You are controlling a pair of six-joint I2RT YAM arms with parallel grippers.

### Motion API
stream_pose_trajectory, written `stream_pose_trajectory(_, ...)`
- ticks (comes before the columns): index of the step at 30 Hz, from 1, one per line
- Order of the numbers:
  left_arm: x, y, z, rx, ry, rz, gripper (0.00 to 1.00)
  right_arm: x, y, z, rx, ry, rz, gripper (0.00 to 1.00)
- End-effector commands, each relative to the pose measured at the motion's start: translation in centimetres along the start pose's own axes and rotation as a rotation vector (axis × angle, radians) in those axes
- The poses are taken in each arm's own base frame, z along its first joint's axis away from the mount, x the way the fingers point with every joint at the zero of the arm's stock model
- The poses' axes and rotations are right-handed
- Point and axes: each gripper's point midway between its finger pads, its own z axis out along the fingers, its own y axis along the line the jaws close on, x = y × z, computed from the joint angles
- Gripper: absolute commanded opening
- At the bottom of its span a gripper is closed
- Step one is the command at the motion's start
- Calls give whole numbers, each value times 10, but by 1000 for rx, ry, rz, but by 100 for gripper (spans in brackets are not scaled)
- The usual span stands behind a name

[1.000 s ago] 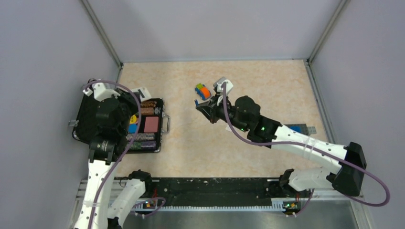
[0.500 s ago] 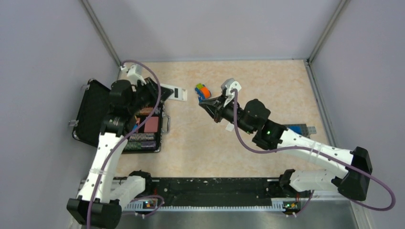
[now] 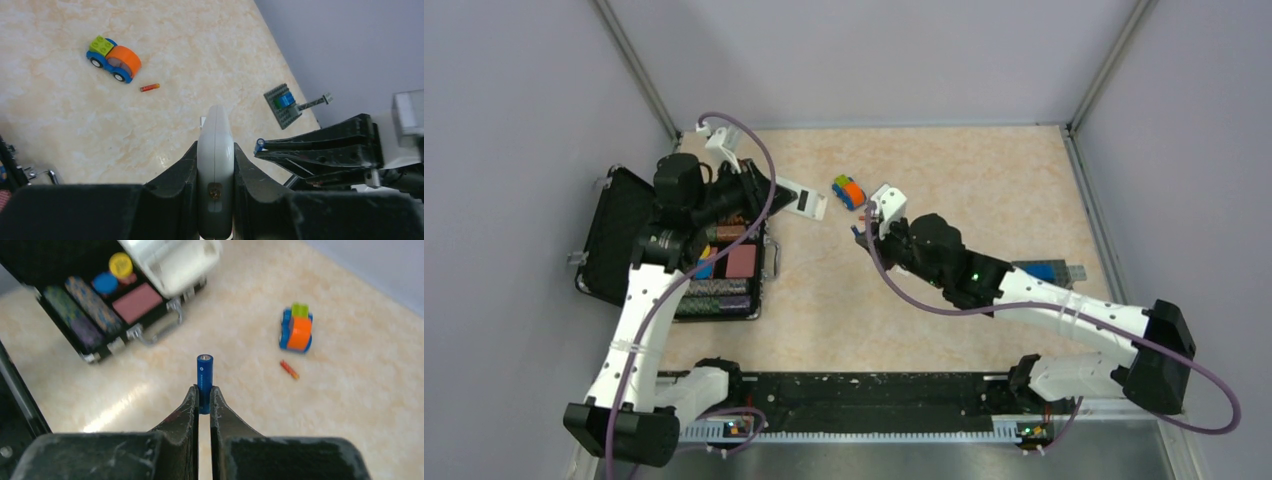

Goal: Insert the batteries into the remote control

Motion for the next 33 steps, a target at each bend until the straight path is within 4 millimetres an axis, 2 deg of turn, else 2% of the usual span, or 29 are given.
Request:
stream_pose_trajectory(1,-9,-8,-10,10,51,170,0,64,-15,-16,26,251,-104,0)
stream_pose_trajectory(5,-8,-3,-11,-9,89,210,0,105,-6,-28,-65,338,-163,0)
stream_pose_trajectory(10,-9,3,-4,-9,91,184,0,162,3,-25,-157,531,-239,0)
stream_pose_trajectory(14,-8,2,1,18,93,153,0,195,5,-22,-187,656,-308,0)
stream_pose_trajectory(21,0,6,9,37,104,100,0,231,-3,-24,-219,822,-466,1)
stream_pose_trajectory(26,2,7,11,50,107,91,0,246,-9,-27,-230,884,-542,7)
stream_pose_trajectory(31,-3,9,13,47,95,99,0,256,-4,-24,-259,916,-531,10)
stream_pose_trajectory(33,-4,10,13,48,92,99,0,261,-8,-24,-237,938,-533,15)
